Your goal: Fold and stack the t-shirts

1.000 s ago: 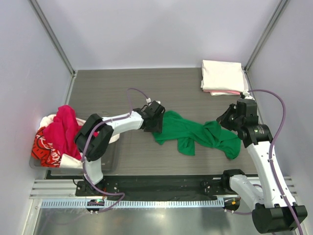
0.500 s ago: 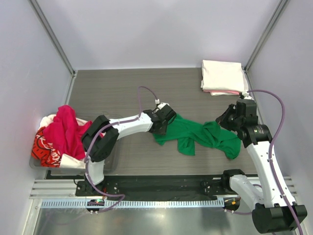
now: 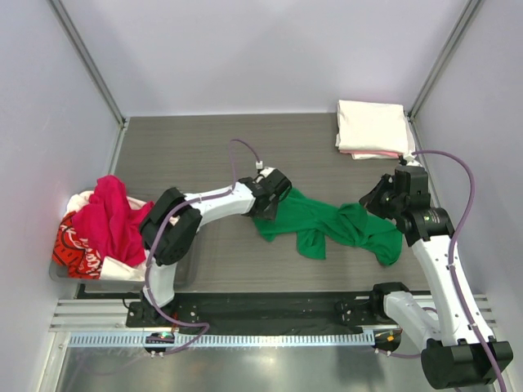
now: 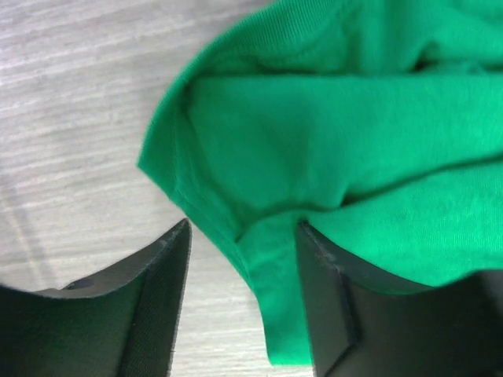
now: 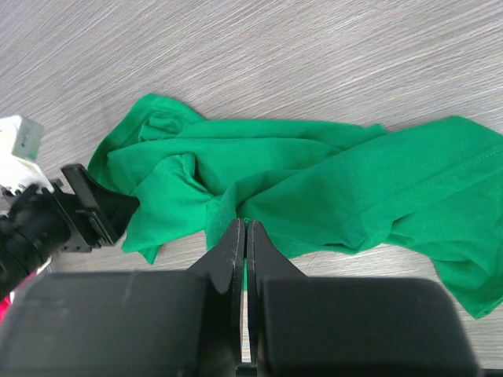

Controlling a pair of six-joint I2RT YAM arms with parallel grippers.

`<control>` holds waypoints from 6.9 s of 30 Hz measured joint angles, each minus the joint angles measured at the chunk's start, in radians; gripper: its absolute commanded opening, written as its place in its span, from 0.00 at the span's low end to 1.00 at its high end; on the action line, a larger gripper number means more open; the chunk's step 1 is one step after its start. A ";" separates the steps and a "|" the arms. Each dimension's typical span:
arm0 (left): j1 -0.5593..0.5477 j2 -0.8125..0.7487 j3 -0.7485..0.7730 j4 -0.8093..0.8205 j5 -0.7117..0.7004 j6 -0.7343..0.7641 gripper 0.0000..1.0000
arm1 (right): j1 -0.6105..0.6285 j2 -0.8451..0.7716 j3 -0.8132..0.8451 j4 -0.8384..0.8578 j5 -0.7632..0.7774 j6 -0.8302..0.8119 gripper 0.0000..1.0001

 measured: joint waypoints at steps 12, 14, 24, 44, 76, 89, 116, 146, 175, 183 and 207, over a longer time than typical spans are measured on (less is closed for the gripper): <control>0.023 -0.016 -0.068 0.126 0.127 -0.021 0.38 | 0.000 0.017 -0.011 0.000 0.001 -0.002 0.01; 0.022 -0.026 -0.083 0.141 0.129 -0.031 0.40 | 0.000 0.017 -0.016 0.001 0.001 -0.002 0.01; -0.026 -0.034 -0.085 0.079 0.013 -0.083 0.45 | 0.000 0.017 -0.029 0.005 0.000 -0.002 0.01; -0.161 0.065 0.053 -0.186 -0.236 -0.171 0.45 | 0.000 0.017 -0.035 0.008 0.000 -0.002 0.01; -0.080 -0.059 -0.158 0.077 -0.201 -0.162 0.33 | 0.000 0.013 -0.050 0.015 0.000 -0.003 0.01; -0.069 -0.061 -0.176 0.134 -0.201 -0.150 0.00 | 0.000 0.026 -0.053 0.018 0.000 -0.003 0.01; -0.067 -0.433 0.001 -0.267 -0.205 -0.110 0.00 | 0.000 0.039 0.122 -0.061 0.038 -0.037 0.01; -0.067 -0.845 1.007 -0.423 0.122 0.152 0.00 | 0.000 -0.284 1.072 -0.217 0.047 -0.143 0.01; 0.458 0.417 0.966 -0.265 0.326 0.168 0.83 | -0.056 0.741 0.496 0.021 0.485 -0.113 1.00; 0.433 -0.016 0.385 -0.176 0.333 0.111 0.80 | -0.056 0.407 0.247 0.119 0.253 -0.051 0.99; 0.237 -0.424 -0.331 0.034 0.250 -0.029 0.73 | -0.056 0.966 0.354 0.285 0.167 -0.087 0.50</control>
